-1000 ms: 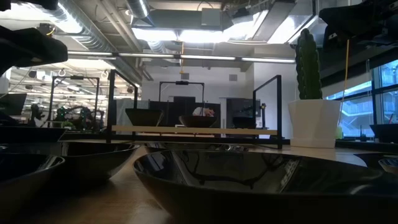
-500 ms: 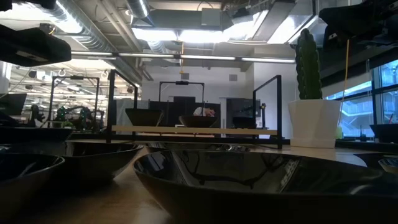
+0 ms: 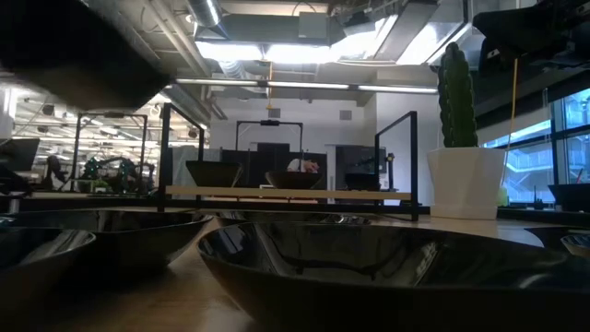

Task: Pick & Place Mini shaped plates
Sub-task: Stack the black distorted square plate on top of the black distorted square plate on the shelf

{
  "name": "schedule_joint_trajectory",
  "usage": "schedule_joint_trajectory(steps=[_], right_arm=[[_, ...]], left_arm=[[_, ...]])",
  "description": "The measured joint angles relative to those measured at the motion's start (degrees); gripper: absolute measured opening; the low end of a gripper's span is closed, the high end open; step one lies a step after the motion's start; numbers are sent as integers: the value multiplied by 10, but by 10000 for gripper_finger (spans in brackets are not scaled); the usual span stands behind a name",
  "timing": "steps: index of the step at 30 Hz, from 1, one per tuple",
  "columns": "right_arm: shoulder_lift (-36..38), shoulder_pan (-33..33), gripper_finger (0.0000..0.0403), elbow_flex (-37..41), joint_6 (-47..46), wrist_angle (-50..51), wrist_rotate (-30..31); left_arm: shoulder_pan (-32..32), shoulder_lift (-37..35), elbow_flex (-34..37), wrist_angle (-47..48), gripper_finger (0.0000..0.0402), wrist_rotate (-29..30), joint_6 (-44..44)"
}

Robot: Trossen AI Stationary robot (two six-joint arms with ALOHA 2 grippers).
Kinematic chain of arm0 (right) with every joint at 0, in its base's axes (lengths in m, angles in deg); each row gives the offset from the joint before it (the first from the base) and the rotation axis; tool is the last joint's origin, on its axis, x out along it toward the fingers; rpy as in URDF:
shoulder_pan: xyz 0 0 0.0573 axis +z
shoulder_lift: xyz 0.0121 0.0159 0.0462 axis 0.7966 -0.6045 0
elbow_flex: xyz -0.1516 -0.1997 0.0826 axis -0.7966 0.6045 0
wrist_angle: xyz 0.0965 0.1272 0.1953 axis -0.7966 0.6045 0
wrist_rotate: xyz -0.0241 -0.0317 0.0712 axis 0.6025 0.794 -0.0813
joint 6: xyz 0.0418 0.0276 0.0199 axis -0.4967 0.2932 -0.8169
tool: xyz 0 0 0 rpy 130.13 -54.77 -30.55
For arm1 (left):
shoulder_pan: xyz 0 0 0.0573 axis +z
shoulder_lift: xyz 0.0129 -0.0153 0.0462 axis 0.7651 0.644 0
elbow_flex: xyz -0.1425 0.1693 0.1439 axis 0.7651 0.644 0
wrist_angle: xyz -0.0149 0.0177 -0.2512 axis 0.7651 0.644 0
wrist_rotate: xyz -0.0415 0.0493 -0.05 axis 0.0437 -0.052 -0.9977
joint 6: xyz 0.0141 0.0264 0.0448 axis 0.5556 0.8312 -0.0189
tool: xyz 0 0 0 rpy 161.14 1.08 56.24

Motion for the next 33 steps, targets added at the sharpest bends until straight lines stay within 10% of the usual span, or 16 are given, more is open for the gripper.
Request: schedule_joint_trajectory(steps=[10,33], right_arm=[[0,0,6,0,0,0,0],[0,0,6,0,0,2,0]], left_arm=[[76,-33,-101,119,3,253,-7],[371,-223,177,-115,3,132,193]])
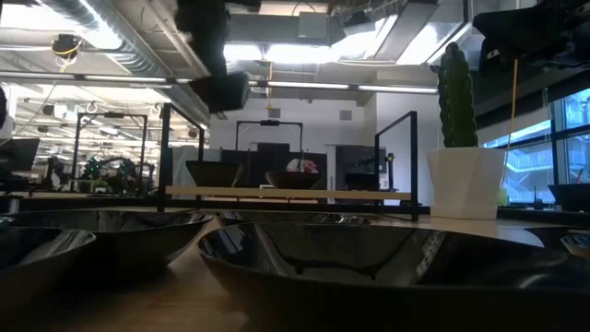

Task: Pick & Place Mini shaped plates
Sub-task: Stack the black distorted square plate on top of the black distorted square plate on the shelf

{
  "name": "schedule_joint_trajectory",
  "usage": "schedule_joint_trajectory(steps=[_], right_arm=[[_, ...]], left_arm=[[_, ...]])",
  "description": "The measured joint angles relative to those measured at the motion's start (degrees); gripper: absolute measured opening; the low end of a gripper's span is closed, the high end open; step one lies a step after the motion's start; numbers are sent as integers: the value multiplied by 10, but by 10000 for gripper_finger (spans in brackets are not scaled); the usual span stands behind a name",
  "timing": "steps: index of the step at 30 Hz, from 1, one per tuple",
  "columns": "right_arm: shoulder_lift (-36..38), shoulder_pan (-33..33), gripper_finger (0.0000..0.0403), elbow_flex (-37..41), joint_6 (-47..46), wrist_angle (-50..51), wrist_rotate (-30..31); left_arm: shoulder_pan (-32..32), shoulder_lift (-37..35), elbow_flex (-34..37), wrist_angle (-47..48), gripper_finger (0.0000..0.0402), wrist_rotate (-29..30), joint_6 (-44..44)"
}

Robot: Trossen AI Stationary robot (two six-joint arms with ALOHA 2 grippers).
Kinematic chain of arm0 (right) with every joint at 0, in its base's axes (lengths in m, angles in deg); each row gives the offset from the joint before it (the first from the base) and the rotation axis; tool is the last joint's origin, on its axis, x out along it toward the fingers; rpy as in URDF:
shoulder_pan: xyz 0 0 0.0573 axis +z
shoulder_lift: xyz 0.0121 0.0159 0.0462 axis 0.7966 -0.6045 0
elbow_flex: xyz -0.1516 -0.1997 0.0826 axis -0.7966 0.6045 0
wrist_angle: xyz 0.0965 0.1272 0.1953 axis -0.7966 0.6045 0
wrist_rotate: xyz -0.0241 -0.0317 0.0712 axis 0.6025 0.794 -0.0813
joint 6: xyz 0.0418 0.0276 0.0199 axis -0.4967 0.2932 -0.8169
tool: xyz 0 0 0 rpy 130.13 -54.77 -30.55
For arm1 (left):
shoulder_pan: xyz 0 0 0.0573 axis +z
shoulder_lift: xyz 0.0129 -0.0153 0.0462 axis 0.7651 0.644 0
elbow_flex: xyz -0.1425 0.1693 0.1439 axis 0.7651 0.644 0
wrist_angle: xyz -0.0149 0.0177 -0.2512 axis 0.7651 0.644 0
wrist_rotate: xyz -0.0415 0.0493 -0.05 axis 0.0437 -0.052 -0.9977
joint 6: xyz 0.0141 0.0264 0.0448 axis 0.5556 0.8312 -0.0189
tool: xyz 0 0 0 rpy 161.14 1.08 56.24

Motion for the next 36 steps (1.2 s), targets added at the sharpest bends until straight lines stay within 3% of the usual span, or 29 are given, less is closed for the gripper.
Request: schedule_joint_trajectory(steps=[9,20,36], right_arm=[[0,0,6,0,0,2,0],[0,0,6,0,0,4,0],[0,0,6,0,0,4,0]], left_arm=[[75,0,67,-42,3,-13,20],[119,0,130,-157,3,-61,81],[154,11,142,-155,3,-90,95]])
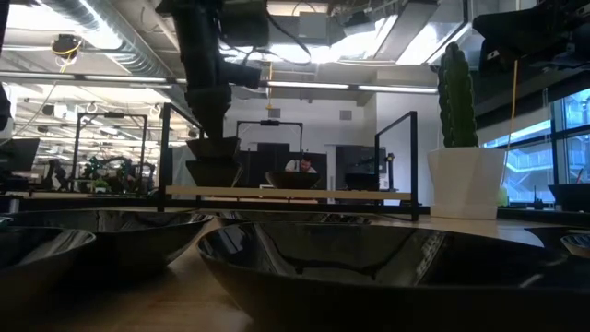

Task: Pick & Place Mini shaped plates
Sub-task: Stack the black distorted square plate on top of the black distorted square plate on the shelf

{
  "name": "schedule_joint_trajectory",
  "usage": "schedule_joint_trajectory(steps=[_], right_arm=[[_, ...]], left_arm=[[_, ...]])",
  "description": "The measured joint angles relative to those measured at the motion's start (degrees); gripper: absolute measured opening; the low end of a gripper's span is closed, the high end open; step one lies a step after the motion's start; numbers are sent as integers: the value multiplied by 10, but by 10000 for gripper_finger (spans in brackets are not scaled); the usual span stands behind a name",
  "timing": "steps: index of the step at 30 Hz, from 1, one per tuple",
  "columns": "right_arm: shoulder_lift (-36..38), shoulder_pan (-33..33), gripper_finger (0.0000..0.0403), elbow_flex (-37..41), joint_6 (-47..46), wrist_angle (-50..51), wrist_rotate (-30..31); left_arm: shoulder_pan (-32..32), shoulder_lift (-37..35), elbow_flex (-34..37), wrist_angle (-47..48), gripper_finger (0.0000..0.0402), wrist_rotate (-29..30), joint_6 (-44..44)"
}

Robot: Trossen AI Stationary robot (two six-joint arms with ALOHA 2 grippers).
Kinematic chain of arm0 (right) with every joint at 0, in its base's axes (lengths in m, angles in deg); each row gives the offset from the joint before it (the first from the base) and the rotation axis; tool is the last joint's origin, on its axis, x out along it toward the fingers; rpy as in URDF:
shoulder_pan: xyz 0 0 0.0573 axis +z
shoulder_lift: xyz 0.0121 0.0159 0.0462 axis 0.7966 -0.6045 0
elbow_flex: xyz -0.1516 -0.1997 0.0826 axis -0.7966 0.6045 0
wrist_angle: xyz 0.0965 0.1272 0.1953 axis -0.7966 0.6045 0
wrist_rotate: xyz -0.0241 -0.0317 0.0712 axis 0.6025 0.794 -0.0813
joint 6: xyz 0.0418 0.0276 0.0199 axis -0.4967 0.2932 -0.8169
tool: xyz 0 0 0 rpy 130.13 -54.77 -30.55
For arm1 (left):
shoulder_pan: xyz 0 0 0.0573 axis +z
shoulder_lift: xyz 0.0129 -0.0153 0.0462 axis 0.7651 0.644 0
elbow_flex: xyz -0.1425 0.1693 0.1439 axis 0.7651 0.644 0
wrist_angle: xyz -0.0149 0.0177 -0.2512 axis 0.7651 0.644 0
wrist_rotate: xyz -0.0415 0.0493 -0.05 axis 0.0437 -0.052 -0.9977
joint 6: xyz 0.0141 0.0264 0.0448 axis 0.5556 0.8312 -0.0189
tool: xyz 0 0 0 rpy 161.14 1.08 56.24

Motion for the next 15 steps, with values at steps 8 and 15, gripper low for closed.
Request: schedule_joint_trajectory(steps=[8,15], right_arm=[[0,0,6,0,2,4,0],[0,0,6,0,2,4,0]], left_arm=[[0,30,0,-2,13,3,5],[0,37,-1,-7,74,4,15]])
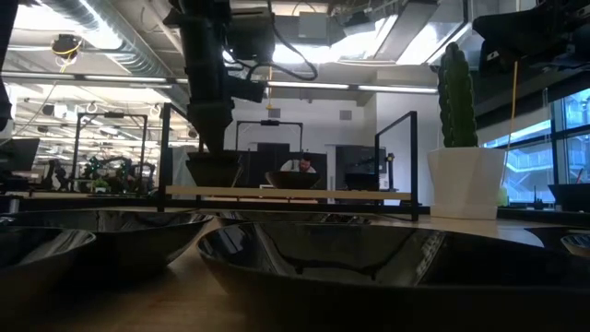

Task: Pick & Place Mini shaped plates
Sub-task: Stack the black distorted square plate on top of the black distorted square plate on the shelf, then stack the black leaf-shaped plate on top of the black leaf-shaped plate on the shelf

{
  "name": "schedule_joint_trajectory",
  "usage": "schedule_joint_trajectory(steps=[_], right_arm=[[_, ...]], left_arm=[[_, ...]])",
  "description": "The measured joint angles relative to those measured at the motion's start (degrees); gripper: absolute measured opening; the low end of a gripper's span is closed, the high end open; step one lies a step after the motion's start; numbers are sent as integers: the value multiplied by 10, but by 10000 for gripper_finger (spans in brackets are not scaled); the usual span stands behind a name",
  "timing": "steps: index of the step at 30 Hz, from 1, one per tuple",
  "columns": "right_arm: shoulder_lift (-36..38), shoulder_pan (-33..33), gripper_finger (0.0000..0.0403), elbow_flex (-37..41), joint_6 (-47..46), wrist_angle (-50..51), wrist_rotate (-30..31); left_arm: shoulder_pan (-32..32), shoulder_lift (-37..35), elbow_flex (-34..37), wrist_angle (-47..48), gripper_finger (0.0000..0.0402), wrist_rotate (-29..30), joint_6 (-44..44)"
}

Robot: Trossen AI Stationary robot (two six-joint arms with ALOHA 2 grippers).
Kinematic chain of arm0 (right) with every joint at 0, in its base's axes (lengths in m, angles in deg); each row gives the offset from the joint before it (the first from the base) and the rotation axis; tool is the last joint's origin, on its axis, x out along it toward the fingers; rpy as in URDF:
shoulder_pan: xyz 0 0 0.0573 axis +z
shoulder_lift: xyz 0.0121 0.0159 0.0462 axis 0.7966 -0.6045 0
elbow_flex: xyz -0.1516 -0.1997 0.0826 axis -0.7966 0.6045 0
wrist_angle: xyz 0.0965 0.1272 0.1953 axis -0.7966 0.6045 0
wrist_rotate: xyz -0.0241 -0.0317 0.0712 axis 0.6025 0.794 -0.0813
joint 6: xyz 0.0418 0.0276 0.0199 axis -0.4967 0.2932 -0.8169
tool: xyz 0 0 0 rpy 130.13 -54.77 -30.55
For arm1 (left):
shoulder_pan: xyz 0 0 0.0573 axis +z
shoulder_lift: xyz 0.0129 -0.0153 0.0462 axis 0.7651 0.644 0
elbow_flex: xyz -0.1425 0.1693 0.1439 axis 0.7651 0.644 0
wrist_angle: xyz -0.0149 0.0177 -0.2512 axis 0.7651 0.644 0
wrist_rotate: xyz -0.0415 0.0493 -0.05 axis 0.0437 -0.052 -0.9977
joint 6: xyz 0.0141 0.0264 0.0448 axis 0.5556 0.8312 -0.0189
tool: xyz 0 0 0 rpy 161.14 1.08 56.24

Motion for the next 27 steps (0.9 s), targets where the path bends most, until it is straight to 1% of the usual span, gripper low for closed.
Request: schedule_joint_trajectory(steps=[5,9,14,15,17,19,21,22,24,27], right_arm=[[0,0,6,0,0,0,0],[0,0,6,0,0,0,0],[0,0,6,0,0,0,0],[0,0,6,0,0,0,0],[0,0,6,0,0,1,0],[0,0,6,0,0,3,0],[0,0,6,0,-1,8,0],[0,0,6,0,-1,11,0],[0,0,6,0,-1,16,0],[0,0,6,0,-1,17,0]], left_arm=[[-6,0,-30,15,128,-1,-1],[-27,0,-88,58,156,-1,-1],[-59,-7,-164,115,166,1,-20],[-70,-17,-170,114,165,0,-25],[-103,-45,-164,73,163,0,-15],[-147,-86,-127,-1,158,19,19],[-191,-142,-65,-98,151,41,71],[-209,-177,-27,-152,147,40,99],[-235,-252,58,-247,138,24,127],[-253,-355,203,-436,118,12,125]])
